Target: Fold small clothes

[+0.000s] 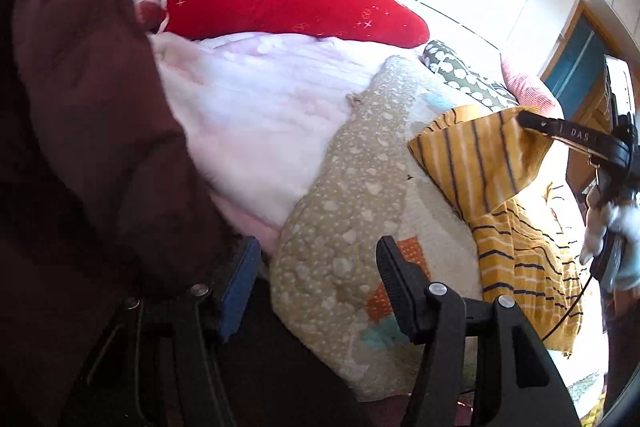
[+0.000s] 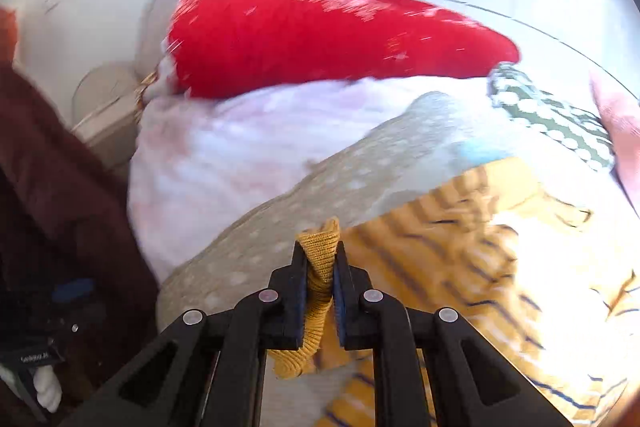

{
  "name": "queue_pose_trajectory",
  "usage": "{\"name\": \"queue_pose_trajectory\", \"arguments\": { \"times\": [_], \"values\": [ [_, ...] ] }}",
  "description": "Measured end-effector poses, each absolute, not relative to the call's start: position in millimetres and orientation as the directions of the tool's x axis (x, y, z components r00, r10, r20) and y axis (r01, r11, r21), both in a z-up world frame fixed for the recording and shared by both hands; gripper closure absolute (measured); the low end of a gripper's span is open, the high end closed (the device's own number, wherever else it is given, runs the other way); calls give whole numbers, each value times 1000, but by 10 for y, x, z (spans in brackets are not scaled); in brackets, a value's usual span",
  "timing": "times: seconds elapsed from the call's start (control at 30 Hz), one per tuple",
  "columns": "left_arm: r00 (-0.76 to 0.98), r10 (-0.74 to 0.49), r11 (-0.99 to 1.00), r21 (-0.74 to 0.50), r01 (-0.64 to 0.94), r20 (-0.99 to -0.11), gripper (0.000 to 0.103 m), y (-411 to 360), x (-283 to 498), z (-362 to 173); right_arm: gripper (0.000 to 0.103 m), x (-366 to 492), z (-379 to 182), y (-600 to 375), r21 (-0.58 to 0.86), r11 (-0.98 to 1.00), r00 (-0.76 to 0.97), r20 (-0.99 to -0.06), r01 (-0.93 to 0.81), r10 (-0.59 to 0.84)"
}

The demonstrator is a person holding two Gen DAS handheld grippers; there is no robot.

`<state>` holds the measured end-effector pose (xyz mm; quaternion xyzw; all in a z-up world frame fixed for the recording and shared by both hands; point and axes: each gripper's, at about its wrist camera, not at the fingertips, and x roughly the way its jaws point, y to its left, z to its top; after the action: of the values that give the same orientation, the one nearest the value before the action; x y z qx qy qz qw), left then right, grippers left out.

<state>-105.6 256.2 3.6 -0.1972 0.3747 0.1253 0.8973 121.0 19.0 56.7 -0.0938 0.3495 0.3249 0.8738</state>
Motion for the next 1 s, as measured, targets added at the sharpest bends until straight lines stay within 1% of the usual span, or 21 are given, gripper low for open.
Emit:
{"name": "queue_pose_trajectory", "arguments": {
  "times": [0.07,0.13,0.17,0.2,0.23,0.27,0.3,0.33,0.37,0.4,0.47,0.53,0.67,0.77,0.8,0.83,0.9,0.93,1.0],
  "values": [
    [690,70,910,-238,-340,-721,43,2438,-918,72,91,1606,647,-425,36,870,636,-667,-492,388],
    [685,47,925,-228,-305,-727,43,2317,-752,77,91,1995,594,-1070,-26,947,704,-675,-321,221],
    [679,28,929,-232,-289,-734,43,2262,-656,69,91,2180,516,-1390,-46,970,710,-689,-238,142],
    [673,5,931,-241,-272,-740,43,2202,-560,69,91,2361,390,-1690,-39,984,682,-725,-174,92],
    [668,-20,934,-251,-252,-744,43,2139,-448,66,89,2525,232,-1970,-1,992,629,-773,-124,78],
    [661,-44,938,-258,-230,-749,43,2071,-326,64,88,2620,63,-2218,54,996,578,-811,-72,86],
    [656,-64,943,-262,-208,-752,43,1990,-206,70,88,2656,-66,-2444,113,993,546,-831,-26,109],
    [651,-79,947,-262,-188,-755,41,1901,-84,69,86,2629,-141,-2625,172,985,542,-828,2,143],
    [644,-91,950,-260,-174,-760,37,1817,53,65,78,2568,-184,-2751,219,976,558,-812,16,174],
    [635,-104,952,-261,-159,-765,34,1731,176,56,69,2486,-213,-2846,251,967,576,-795,28,190],
    [612,-142,958,-263,-113,-778,34,1545,460,17,59,2361,-253,-2929,309,951,592,-772,32,231],
    [587,-162,967,-247,-67,-793,30,1350,767,-57,59,2230,-295,-2981,346,938,587,-762,12,273],
    [494,-156,981,-192,-22,-855,30,1067,1401,-412,58,1832,-341,-3056,388,921,583,-743,-27,330],
    [395,-201,971,-235,-39,-896,30,999,1702,-706,54,1570,-412,-3061,354,934,592,-745,-38,306],
    [385,-184,974,-222,-55,-904,33,986,1746,-754,54,1507,-437,-3046,329,943,596,-750,-41,288],
    [386,-156,979,-193,-59,-909,39,964,1762,-747,54,1466,-464,-3027,311,949,595,-755,-47,277],
    [373,-115,986,-150,-66,-921,89,971,1773,-674,54,1419,-537,-3018,312,948,585,-760,-53,283],
    [365,-104,986,-144,-83,-925,96,1022,1764,-632,54,1417,-566,-3038,328,944,581,-760,-47,293],
    [381,-35,989,-88,-123,-924,98,1165,1724,-539,54,1401,-589,-3107,364,931,588,-748,-27,309]
  ]
}}
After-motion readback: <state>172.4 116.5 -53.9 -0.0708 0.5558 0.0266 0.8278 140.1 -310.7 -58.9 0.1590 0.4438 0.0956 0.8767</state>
